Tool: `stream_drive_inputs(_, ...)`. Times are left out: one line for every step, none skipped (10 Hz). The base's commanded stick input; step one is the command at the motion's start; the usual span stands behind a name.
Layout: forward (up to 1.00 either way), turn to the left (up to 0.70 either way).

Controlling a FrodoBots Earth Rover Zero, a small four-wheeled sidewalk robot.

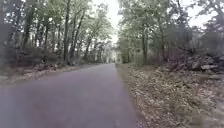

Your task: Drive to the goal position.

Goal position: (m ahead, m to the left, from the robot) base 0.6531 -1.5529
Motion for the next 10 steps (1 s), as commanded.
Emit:
stream_drive_inputs(0.70, 0.04)
stream_drive_inputs(0.70, 0.00)
stream_drive_inputs(0.70, 0.00)
stream_drive_inputs(0.70, 0.00)
stream_drive_inputs(0.70, 0.00)
stream_drive_inputs(0.70, 0.00)
stream_drive_inputs(0.70, 0.00)
stream_drive_inputs(0.70, 0.00)
stream_drive_inputs(0.70, 0.00)
stream_drive_inputs(0.70, 0.00)
